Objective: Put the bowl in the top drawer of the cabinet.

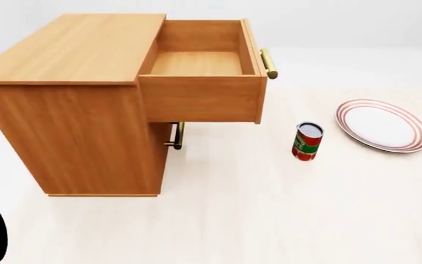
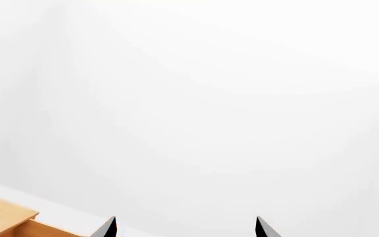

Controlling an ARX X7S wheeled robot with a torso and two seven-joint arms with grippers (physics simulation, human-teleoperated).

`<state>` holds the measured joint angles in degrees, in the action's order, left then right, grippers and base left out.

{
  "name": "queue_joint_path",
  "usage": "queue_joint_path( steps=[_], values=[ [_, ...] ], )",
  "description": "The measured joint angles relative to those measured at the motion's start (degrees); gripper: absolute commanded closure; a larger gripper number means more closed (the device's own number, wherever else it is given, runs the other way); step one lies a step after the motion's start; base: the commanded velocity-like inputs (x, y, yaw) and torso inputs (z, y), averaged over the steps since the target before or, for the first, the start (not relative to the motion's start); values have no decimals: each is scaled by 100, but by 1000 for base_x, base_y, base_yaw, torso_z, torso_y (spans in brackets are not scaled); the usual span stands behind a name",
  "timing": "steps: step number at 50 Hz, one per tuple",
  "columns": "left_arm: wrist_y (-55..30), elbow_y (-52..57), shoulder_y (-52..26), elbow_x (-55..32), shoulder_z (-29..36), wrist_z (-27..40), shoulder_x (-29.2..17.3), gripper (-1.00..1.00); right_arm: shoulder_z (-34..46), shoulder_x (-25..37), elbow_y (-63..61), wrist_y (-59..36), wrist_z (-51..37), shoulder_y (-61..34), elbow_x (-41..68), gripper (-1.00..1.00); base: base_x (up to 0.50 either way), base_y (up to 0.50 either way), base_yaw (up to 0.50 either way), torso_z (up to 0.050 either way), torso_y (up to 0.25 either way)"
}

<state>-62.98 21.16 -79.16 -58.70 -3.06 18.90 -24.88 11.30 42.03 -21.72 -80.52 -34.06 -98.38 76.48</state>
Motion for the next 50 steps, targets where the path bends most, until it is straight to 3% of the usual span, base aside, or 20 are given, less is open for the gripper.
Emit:
queue_joint_path(
  steps=[10,19,30,39,50],
  values=[
    [63,-46,-11,28,46,-25,-1,-100,63,42,23,36,-1,-30,14,-100,360,0,0,0,0],
    [61,-77,-27,-3,54,-2,-5,-100,104,96,101,-36,-54,-108,142,-100,0,0,0,0,1],
    [-61,-141,-109,-214,-81,152,1,-100,350,434,689,-528,-490,-531,1131,-100,0,0,0,0,0],
    [-275,-253,-221,-500,-255,420,25,-100,1695,1209,1228,-760,-830,-1317,2577,-100,0,0,0,0,0],
    [-486,-358,-370,-766,-385,715,41,-100,4181,2149,1316,-882,-655,-2774,3668,-100,0,0,0,0,0]
  ],
)
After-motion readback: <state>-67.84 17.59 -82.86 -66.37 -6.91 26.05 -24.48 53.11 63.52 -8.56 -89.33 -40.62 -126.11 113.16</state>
